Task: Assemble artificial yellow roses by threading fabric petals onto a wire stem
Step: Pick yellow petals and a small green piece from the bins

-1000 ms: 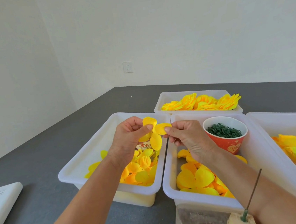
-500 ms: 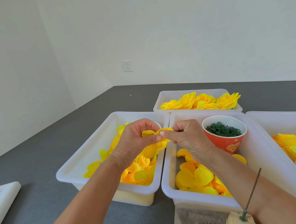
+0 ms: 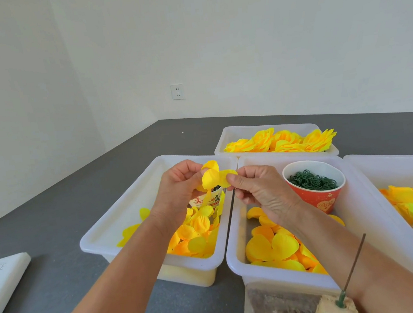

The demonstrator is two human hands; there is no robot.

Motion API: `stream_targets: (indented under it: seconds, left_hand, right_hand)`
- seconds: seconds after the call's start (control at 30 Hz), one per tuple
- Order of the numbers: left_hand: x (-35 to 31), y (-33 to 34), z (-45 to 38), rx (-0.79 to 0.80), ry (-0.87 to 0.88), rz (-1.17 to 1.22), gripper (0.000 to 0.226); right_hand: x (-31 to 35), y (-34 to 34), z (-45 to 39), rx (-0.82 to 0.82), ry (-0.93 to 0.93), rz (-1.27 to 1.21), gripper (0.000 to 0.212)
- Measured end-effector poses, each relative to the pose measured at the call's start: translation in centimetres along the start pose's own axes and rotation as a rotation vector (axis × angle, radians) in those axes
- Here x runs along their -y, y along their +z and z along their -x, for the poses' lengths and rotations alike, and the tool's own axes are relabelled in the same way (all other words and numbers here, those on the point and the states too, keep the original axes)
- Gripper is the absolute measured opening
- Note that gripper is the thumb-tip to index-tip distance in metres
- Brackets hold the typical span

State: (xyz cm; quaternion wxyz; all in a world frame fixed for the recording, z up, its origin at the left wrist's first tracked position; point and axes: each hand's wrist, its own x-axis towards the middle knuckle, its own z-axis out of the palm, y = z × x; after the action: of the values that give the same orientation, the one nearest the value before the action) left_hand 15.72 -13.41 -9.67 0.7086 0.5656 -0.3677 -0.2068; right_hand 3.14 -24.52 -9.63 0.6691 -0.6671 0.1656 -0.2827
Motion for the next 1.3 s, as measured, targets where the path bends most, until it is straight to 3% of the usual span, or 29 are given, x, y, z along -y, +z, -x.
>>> stream_targets:
  seconds: [0.23,0.47,0.8,0.97,1.07,1.2,1.3]
  left_hand:
    - [-0.1,-0.5,-0.5,0.1,-0.041,0.253,0.01]
    - [-0.1,-0.7,-0.8,0.003,-0.04,0.312,0.008]
    - [-0.3,-1.2,-0.9,-0.145,-0.104,0.342,0.042]
    - [0.0,-1.2,-1.1,-0.165,-0.057,0.319,0.027]
    - [0.2,-1.1,-1.0,-0.226,-0.027,0.232,0.02]
    - [0.0,-0.9,-0.5,-0.305,0.032,0.13,0.024]
    - [-0.3,-0.7,-0.4,-0.404,0.084,0.113,0.03]
  right_hand:
    - [0.0,0.0,-0.2,-0.148,-0.065,0.065,0.027]
    - [-0.2,-0.1,-0.3,-0.174,-0.099,0.078,0.017]
    - [-0.2,-0.1,-0.3,-0.175,-0.092,0.092,0.015]
    - [-0.3,-0.1,-0.3,-0.198,-0.123,0.135,0.013]
    - [-0.3,-0.1,-0.2,-0.168,-0.122,0.107,0.017]
    - [-0.3,0.3,0.0,-0.081,-0.095,0.025,0.003]
    - [-0.1,0.6,0.2,0.017,-0.088,-0.018,0.013]
